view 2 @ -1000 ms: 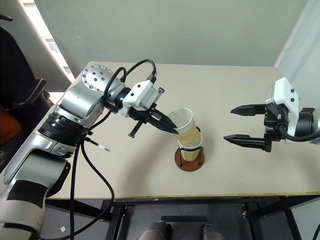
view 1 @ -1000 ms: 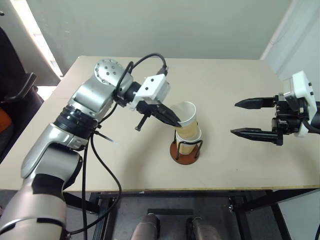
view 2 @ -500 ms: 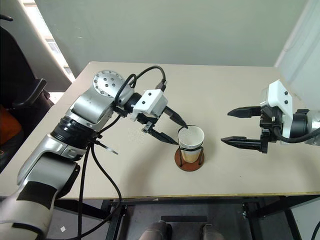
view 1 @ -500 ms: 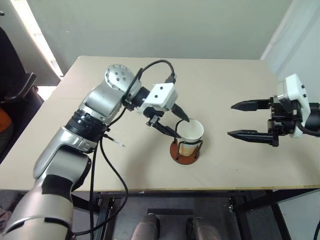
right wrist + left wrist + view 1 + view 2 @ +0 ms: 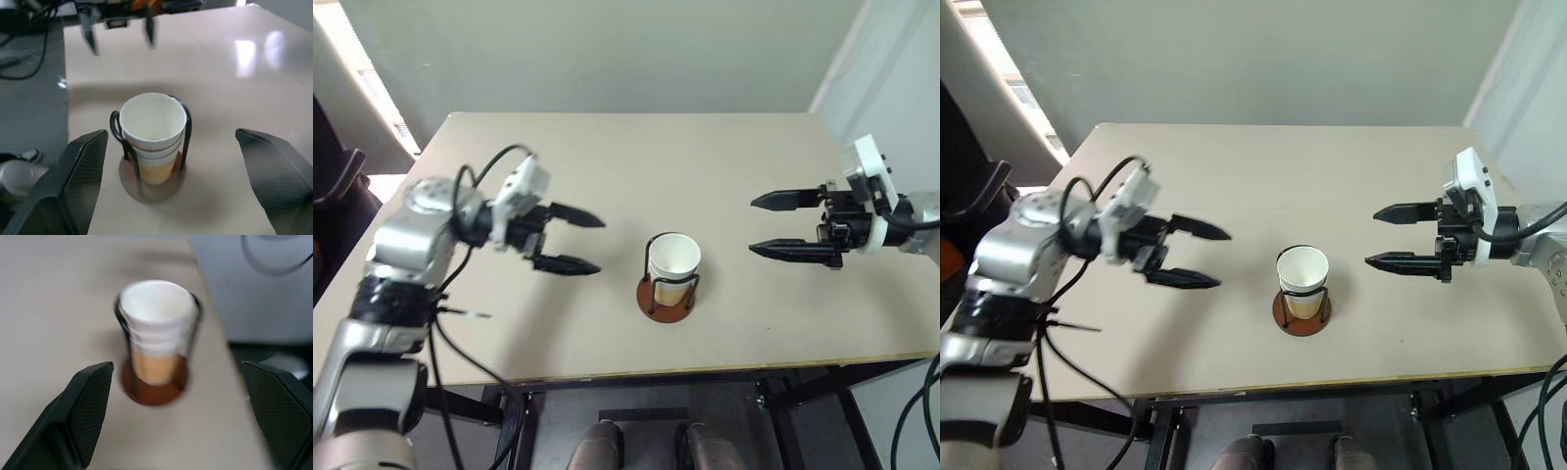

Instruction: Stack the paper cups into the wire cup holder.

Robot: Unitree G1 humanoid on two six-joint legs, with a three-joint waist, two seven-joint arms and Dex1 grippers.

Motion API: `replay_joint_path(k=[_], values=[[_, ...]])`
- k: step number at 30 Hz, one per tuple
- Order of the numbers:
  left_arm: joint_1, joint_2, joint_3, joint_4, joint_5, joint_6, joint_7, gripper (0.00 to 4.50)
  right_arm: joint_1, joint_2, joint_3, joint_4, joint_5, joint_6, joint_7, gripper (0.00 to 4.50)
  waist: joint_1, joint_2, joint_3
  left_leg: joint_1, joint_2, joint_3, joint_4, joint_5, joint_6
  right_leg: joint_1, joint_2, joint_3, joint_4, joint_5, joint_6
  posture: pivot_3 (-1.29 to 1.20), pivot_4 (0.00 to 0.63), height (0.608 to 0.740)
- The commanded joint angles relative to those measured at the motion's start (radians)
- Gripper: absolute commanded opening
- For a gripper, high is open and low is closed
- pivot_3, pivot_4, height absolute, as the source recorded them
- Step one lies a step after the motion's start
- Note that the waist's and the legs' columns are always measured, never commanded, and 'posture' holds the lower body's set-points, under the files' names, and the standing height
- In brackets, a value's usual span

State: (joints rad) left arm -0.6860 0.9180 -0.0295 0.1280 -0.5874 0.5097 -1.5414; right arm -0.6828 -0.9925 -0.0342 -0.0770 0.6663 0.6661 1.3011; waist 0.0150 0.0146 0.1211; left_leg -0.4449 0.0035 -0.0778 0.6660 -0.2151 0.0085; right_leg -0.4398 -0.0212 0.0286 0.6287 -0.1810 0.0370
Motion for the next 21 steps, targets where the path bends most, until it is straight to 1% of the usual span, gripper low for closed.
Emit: replay_joint_path(k=[1,3,5,10,15,21], values=[[0.092,0.061,0.105,-0.091,-0.049,0.043,0.006,4.47,-0.022,-0.024,0.016,0.052,-0.04,-0.041,0.08,4.35,0.008,0.0,0.0,0.0,0.0,0.0,-0.001,-0.001,0.001,0.0,0.0,0.0,0.0,-0.001,-0.002,0.0,0.15,0.74],[0.172,0.103,0.172,-0.118,-0.055,0.057,0.025,4.47,-0.003,-0.048,0.022,0.097,-0.064,-0.05,0.123,4.35,0.01,0.0,0.0,0.0,0.0,0.0,-0.001,-0.002,0.003,0.0,0.0,0.0,0.001,-0.005,-0.009,0.0,0.15,0.74],[0.226,0.129,0.22,-0.135,-0.06,0.064,0.041,4.47,0.008,-0.057,0.026,0.128,-0.082,-0.057,0.144,4.35,0.01,0.0,0.0,0.0,-0.001,0.0,-0.001,-0.002,0.003,0.0,0.0,0.0,0.002,-0.006,-0.011,0.0,0.15,0.74],[0.299,0.144,0.289,-0.184,-0.081,0.09,0.086,4.47,0.0,-0.035,0.033,0.148,-0.1,-0.065,0.159,4.35,0.004,0.0,0.0,0.003,-0.001,0.0,-0.002,-0.002,0.001,-0.001,0.0,0.0,0.003,-0.004,-0.015,0.0,0.15,0.74],[0.35,0.145,0.33,-0.227,-0.097,0.108,0.121,4.47,-0.027,0.004,0.056,0.167,-0.122,-0.075,0.173,4.35,-0.007,0.0,0.0,0.008,0.0,0.0,-0.004,-0.001,-0.001,0.0,0.0,0.0,0.007,-0.005,-0.018,0.0,0.15,0.74],[0.367,0.147,0.345,-0.247,-0.119,0.128,0.141,4.47,-0.049,0.018,0.061,0.186,-0.142,-0.081,0.193,4.35,-0.008,0.0,0.0,0.009,0.0,0.0,-0.005,-0.001,-0.002,-0.001,0.0,0.0,0.014,-0.01,-0.026,0.0,0.15,0.74]])
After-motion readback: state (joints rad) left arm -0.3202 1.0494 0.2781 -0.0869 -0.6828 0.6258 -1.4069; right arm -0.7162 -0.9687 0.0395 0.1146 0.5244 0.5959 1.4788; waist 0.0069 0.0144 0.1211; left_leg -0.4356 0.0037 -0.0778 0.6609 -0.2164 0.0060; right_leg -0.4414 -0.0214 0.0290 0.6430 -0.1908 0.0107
